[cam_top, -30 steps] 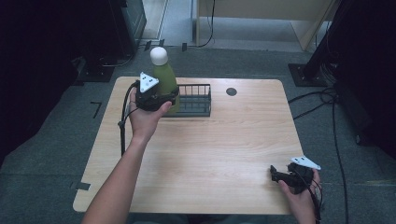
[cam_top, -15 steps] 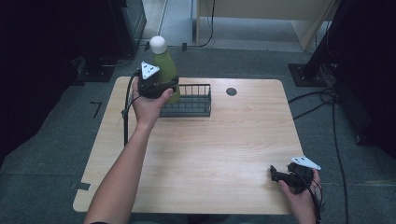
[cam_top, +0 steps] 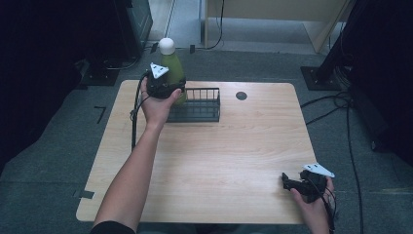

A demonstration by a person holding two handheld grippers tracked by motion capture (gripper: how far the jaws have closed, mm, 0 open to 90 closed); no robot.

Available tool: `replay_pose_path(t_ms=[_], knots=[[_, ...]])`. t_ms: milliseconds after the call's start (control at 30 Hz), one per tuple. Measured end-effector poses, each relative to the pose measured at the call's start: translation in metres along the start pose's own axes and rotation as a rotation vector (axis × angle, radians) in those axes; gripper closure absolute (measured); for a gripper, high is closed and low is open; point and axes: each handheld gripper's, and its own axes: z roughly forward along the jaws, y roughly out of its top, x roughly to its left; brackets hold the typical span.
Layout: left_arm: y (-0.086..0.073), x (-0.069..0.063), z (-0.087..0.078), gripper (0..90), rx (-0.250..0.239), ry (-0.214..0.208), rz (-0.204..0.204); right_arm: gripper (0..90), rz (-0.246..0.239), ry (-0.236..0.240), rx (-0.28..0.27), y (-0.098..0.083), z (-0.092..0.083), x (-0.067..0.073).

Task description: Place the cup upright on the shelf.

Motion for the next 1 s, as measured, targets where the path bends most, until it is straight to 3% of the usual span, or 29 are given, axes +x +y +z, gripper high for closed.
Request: replay_pose_path(t_ms=[433, 767, 1000], knots=[[-0.022, 0.003, 0.014, 20.9, 0.051, 0.024, 0.021, 0.0, 0.0, 0.0, 0.0, 0.0, 0.0, 0.0], [-0.03, 0.005, 0.017, 20.7, 0.038, 0.017, 0.022, 0.0, 0.0, 0.0, 0.0, 0.0, 0.0, 0.0], [-0.029, 0.008, 0.016, 19.5, 0.052, 0.015, -0.03, 0.0, 0.0, 0.0, 0.0, 0.0, 0.0, 0.0]])
